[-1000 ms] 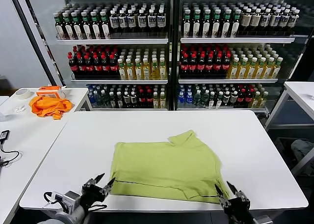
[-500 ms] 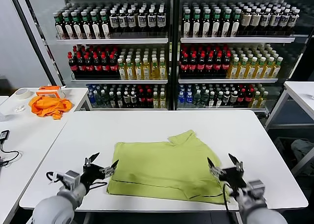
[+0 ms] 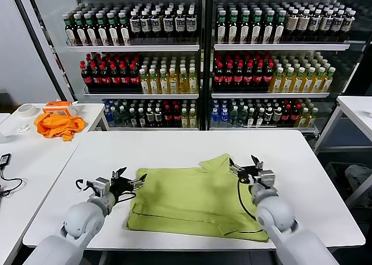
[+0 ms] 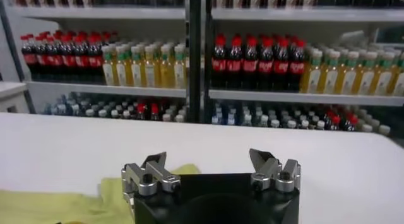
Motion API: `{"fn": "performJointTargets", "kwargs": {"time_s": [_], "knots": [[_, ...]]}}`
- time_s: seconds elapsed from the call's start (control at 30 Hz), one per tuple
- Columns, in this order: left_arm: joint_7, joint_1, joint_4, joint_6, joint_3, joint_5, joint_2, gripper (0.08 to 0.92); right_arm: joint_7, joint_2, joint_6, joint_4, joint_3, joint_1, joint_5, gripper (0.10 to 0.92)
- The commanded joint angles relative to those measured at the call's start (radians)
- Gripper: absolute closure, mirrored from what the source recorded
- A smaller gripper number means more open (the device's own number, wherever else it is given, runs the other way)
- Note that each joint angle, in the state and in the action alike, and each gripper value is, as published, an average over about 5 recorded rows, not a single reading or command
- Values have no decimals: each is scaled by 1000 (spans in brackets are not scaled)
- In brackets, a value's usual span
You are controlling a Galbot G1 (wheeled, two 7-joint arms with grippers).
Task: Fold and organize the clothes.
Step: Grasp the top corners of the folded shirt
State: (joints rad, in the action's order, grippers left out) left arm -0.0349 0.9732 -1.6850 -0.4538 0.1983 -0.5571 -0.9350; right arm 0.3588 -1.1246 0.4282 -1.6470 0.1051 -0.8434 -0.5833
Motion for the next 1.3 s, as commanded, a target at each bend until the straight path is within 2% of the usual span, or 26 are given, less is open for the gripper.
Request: {"fn": "performJointTargets", "kwargs": {"time_s": [0.03, 0.5, 1.1, 1.2, 1.3], "knots": [[7, -184, 216, 0, -86, -21, -14, 177, 30, -111, 21, 249, -82, 163, -11, 203], [64, -138, 199, 16, -71, -108, -15, 177, 44, -165, 21, 300, -70, 180, -14, 203], [62, -121, 226, 75, -83, -66, -26, 177, 59, -197, 60, 344, -65, 198, -21, 203], [63, -119, 227, 77, -82, -69, -27, 183, 60, -195, 68, 342, -67, 195, -25, 243], [65, -111, 224, 85, -82, -69, -28, 227, 50, -193, 69, 339, -66, 189, -30, 327]]}}
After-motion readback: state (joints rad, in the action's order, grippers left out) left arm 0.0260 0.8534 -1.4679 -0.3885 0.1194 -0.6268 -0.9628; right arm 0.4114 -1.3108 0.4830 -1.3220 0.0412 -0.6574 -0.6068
